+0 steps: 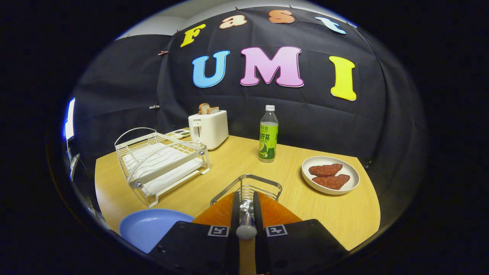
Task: Take the plate from the dish rack, then take the spoon from the basket and place it into the plate.
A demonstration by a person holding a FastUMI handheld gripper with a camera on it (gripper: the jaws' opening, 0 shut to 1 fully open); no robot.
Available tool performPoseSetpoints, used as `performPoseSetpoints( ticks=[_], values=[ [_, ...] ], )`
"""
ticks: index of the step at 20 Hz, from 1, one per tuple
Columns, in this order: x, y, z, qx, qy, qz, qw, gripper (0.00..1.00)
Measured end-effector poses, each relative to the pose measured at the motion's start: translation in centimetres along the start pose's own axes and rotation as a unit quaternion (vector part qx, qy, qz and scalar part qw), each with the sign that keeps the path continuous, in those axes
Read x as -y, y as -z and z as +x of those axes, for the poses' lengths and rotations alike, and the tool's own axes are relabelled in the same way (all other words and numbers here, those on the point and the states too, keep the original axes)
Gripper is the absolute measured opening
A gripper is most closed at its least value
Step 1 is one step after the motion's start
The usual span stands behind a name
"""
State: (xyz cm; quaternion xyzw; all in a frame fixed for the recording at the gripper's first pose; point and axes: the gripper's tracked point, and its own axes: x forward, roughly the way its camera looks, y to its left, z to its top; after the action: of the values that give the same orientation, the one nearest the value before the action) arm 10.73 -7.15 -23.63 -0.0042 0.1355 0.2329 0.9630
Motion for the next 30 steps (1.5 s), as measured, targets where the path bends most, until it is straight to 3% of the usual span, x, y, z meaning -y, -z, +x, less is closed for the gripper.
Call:
performPoseSetpoints(
  ticks=[11, 18, 24, 30],
  values=[
    [1.0, -6.4, -0.2, 0.012, 0.009, -0.013, 1.000, 0.17],
    [1.6, -11.9, -3.5, 0.044, 0.014, -0.009, 0.999, 0.17],
    [-1.9, -15.7, -7.3, 0.071, -0.039, 0.015, 0.997, 0.17],
    [-7.8, -13.2, -8.9, 0.051, -0.116, 0.004, 0.992, 0.17]
  ],
)
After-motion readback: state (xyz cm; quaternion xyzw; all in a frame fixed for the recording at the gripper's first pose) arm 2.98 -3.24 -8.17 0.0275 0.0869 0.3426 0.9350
